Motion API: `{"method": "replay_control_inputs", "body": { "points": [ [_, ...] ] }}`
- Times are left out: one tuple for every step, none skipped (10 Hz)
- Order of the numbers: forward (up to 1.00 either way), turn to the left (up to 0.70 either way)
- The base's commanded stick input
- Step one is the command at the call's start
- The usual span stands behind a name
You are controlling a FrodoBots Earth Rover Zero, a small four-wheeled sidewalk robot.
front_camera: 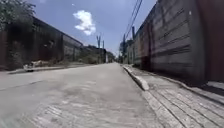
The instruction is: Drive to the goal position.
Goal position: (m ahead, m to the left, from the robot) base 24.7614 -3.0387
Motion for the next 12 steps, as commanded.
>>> {"method": "replay_control_inputs", "body": {
  "points": [
    [1.0,0.0],
    [1.0,0.0],
    [1.0,0.0],
    [1.0,-0.02],
    [1.0,0.0],
    [1.0,0.0],
    [1.0,0.0],
    [1.0,0.0],
    [1.0,0.0],
    [1.0,0.0],
    [1.0,0.0],
    [1.0,0.0]
  ]
}}
